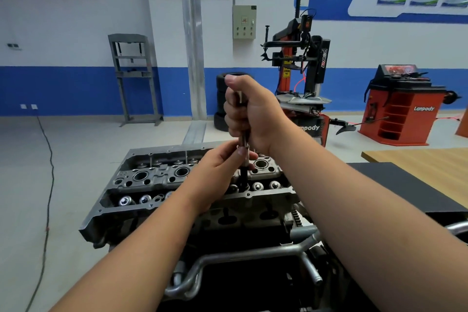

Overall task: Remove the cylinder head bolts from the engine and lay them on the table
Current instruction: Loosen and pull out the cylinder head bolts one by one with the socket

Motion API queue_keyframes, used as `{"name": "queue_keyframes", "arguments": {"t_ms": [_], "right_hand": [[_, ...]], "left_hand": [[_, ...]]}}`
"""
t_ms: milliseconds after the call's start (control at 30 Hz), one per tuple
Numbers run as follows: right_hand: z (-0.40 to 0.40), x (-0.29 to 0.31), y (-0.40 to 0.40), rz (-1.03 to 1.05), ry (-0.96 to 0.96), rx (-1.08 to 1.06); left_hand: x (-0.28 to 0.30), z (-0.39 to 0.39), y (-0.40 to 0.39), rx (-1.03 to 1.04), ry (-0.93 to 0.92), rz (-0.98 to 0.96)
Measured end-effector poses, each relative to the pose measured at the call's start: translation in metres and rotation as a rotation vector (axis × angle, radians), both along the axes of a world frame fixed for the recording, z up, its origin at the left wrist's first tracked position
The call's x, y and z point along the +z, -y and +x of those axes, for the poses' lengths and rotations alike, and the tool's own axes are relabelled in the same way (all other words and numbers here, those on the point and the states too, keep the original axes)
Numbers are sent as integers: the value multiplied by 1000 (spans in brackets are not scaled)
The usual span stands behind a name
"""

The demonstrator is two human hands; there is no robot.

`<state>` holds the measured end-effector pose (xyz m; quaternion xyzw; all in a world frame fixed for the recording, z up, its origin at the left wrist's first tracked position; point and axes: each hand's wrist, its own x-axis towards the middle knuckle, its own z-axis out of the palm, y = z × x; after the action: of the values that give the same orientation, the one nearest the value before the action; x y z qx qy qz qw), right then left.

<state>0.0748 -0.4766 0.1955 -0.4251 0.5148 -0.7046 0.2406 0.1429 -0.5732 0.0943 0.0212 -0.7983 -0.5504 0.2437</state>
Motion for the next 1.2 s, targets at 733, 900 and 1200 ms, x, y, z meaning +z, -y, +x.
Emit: {"name": "queue_keyframes", "arguments": {"t_ms": [733, 900, 1200], "right_hand": [[-8, -3, -4, -116, 71, -50], [6, 1, 0, -90, 76, -380], [8, 3, 3, -64, 116, -194]], "left_hand": [[-2, -2, -1, 13, 4, -47], [-5, -6, -2, 81, -31, -51], [-4, -4, 2, 43, -28, -3]]}}
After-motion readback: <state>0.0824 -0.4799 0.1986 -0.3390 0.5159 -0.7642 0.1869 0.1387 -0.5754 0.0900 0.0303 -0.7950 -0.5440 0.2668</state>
